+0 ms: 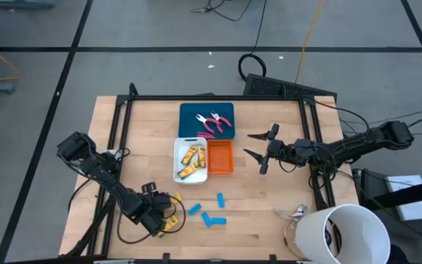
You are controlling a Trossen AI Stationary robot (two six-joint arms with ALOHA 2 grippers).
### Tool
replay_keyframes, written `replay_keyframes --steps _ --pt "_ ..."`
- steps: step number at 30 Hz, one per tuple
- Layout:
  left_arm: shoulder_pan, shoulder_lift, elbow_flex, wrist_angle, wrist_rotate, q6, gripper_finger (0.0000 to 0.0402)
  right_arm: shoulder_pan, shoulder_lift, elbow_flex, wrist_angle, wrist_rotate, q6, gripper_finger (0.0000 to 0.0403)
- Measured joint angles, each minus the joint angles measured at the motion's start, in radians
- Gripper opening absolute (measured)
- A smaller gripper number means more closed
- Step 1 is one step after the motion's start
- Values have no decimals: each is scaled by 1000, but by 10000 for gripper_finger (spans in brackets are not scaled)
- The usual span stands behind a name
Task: Pick & Place School Supplies
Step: Put the yellow crayon box into the white bin
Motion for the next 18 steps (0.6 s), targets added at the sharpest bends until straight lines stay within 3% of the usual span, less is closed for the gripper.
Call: replay_keyframes --steps 11,18 --pt "0 0 1 5 -28 41 117 0 0 0 0 0 0 247" --pt "0 -1 1 3 -27 40 115 0 0 0 0 0 0 247"
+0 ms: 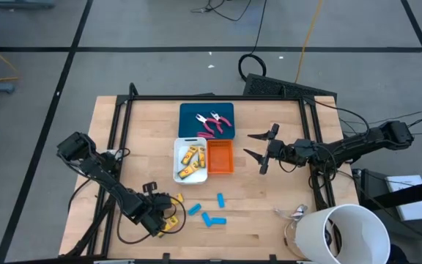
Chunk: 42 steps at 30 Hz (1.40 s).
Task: Pick & Place School Supplies
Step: Put the yellow crayon box into the white bin
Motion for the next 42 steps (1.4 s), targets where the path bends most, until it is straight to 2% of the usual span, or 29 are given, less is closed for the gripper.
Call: replay_keyframes --steps 10,19,24,29,37,42 --pt "1 0 -4 7 -6 -85 159 0 0 0 0 0 0 247" --pt "23 0 -4 8 7 -119 257 0 0 0 0 0 0 247" --pt "64 0 -4 11 -27 -99 290 0 0 0 0 0 0 247" --pt "101 0 -4 26 -34 -49 298 0 0 0 0 0 0 247" --pt "140 0 -4 161 -34 99 299 0 0 0 0 0 0 247" --pt "163 0 -4 150 -36 116 299 0 0 0 -4 -1 0 247"
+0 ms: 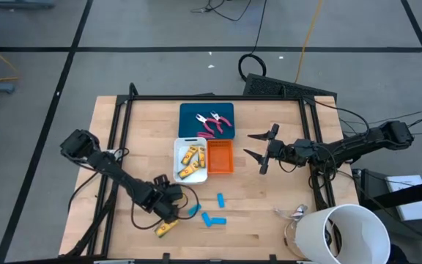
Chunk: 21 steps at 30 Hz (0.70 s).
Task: Pick & Place School Supplies
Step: Put the yellow crayon box into the white bin
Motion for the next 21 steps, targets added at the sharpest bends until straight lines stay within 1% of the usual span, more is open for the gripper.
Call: replay_keyframes --steps 5,9,11,21 --pt "11 8 -22 -10 1 -11 299 0 0 0 -4 0 0 247" --pt "15 2 -78 74 45 -48 299 0 0 0 -6 0 0 247" --pt "15 2 -96 101 46 -58 299 0 0 0 -7 0 0 247" --pt "14 4 -103 118 53 -28 298 0 0 0 -7 0 0 247"
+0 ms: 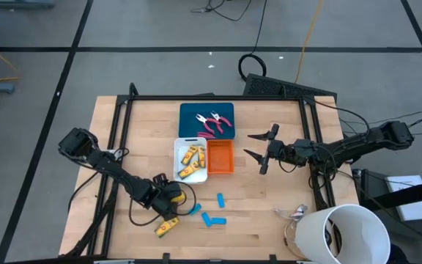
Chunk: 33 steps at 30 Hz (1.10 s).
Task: Pick & Place School Supplies
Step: Put the yellow crayon box into the white bin
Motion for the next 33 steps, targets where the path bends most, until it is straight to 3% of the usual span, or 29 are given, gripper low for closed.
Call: replay_keyframes --steps 7,19,33 --pt "0 1 -1 -2 9 -1 295 0 0 0 0 0 0 247" --pt "0 -1 -2 0 3 18 211 0 0 0 0 0 0 247" --pt "4 -135 -4 -49 55 3 178 0 0 0 0 0 0 247"
